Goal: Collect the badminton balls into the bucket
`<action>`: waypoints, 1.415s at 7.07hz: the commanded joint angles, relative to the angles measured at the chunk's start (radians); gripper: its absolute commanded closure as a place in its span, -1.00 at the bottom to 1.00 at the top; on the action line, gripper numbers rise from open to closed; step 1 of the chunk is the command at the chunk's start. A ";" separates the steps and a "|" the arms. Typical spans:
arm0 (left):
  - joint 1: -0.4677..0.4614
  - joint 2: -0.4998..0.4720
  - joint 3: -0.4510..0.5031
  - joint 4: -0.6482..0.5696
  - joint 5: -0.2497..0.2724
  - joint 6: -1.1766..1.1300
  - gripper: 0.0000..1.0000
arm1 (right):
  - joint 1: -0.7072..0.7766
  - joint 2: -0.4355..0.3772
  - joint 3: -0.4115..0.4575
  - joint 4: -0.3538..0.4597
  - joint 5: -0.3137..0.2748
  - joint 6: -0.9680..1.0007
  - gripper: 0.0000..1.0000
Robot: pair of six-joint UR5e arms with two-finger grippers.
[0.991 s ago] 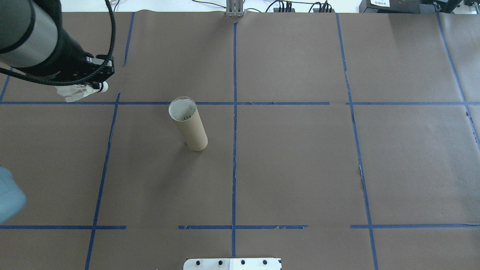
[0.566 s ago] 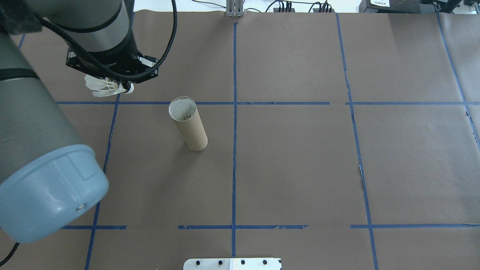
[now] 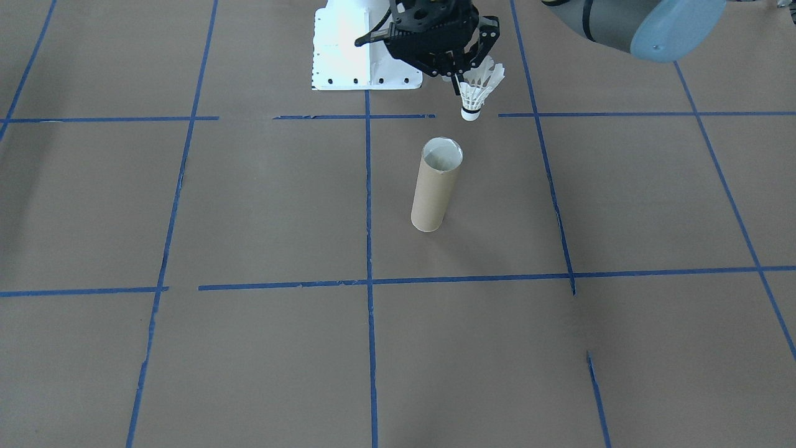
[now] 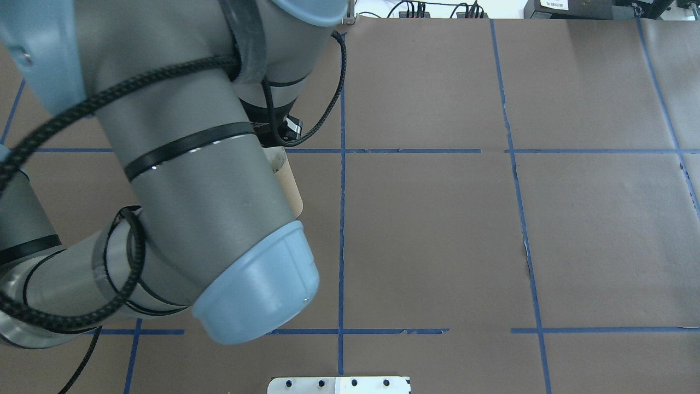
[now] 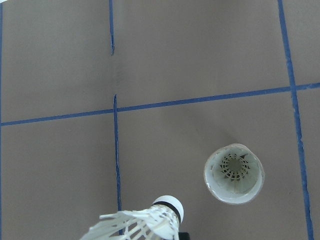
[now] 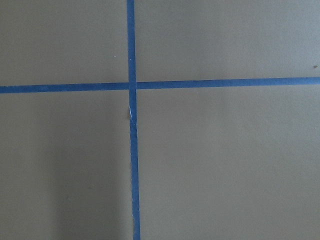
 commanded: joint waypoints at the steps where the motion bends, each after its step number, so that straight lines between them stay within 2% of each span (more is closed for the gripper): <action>1: 0.022 -0.008 0.080 -0.037 0.028 0.115 1.00 | 0.000 0.000 0.000 0.000 0.000 0.000 -1.00; 4: 0.041 -0.002 0.147 -0.131 0.026 0.121 1.00 | 0.000 0.000 0.000 0.000 0.000 0.000 -1.00; 6: 0.041 0.001 0.147 -0.143 0.025 0.121 1.00 | 0.000 0.000 0.000 0.000 0.000 0.000 -1.00; 7: 0.041 0.010 0.146 -0.145 0.025 0.121 0.76 | 0.000 0.000 0.000 0.000 0.000 0.000 -1.00; 8: 0.041 0.039 0.123 -0.168 0.026 0.123 -0.98 | 0.000 0.000 0.000 0.000 0.000 0.000 -1.00; 10: 0.039 0.044 0.099 -0.171 0.023 0.125 -1.00 | 0.000 0.000 0.000 0.000 0.000 0.000 -1.00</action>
